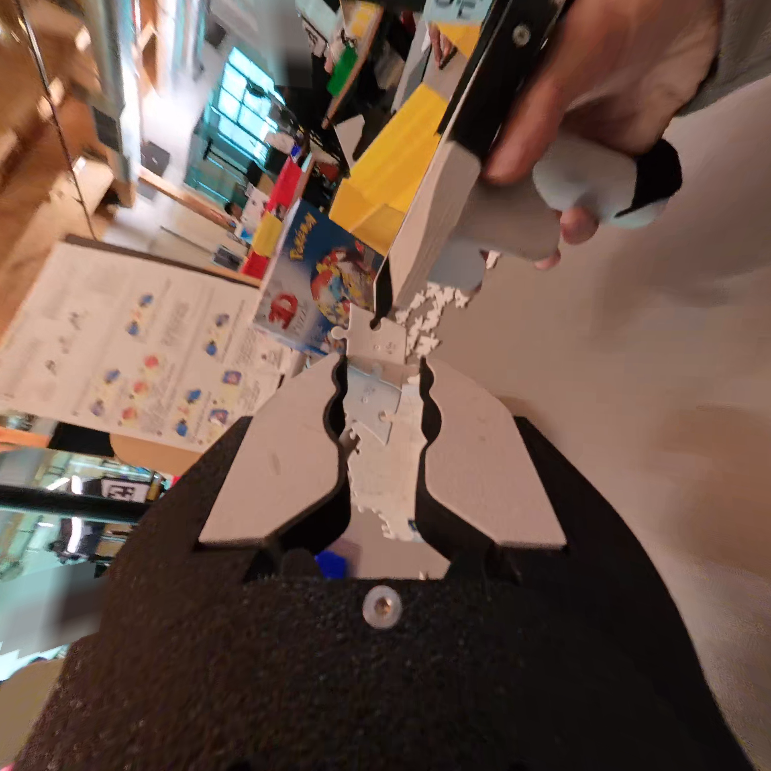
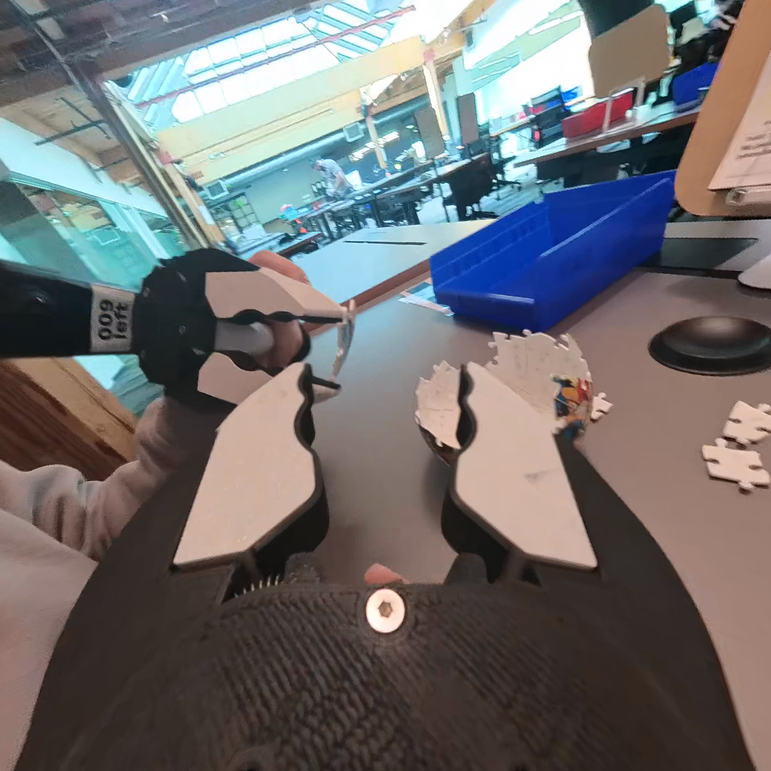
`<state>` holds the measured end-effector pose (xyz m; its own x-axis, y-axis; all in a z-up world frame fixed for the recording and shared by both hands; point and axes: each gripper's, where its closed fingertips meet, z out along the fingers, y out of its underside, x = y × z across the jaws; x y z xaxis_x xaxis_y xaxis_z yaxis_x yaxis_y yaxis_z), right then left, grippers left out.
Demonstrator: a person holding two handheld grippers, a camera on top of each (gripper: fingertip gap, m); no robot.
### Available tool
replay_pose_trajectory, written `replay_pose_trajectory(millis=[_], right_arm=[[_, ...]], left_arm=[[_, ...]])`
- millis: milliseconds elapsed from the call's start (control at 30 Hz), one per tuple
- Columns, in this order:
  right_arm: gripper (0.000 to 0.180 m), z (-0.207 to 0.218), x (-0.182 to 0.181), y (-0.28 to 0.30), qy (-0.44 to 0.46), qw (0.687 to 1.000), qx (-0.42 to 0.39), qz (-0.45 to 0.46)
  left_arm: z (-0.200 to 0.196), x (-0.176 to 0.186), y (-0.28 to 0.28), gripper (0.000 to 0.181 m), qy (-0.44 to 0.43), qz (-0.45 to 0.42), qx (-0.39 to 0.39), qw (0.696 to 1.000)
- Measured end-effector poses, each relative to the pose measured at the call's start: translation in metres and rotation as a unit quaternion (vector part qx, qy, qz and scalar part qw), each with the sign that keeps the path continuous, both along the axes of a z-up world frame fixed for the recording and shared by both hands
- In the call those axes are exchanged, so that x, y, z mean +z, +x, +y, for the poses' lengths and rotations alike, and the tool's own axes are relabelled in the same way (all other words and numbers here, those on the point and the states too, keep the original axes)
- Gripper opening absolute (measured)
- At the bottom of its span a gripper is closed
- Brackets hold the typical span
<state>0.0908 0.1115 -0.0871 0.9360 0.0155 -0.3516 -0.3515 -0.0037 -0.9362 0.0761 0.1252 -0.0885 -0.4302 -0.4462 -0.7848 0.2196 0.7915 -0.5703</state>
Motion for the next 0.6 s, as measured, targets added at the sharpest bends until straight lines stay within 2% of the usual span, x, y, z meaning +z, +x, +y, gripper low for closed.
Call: replay_pose_trajectory(millis=[100,233,433,600], right_arm=[[0.048,0.001,0.005,-0.010,0.012,1.000,0.026,-0.003],[0.035,0.003,0.002,-0.017,0.006,0.999,0.036,-0.025],[0.003,0.006,0.003,-0.007,0.020,0.999,-0.002,-0.047],[0.002,0.005,0.002,-0.004,0.020,0.994,-0.020,-0.105]], left_arm=[[-0.012,0.005,0.003,0.032,0.025,-0.044,0.000,0.999],[-0.016,0.003,0.009,0.032,0.045,-0.066,0.010,0.997],[-0.023,0.006,0.011,0.031,0.036,-0.090,0.008,0.995],[-0.027,0.002,0.010,0.038,0.024,-0.072,-0.006,0.997]])
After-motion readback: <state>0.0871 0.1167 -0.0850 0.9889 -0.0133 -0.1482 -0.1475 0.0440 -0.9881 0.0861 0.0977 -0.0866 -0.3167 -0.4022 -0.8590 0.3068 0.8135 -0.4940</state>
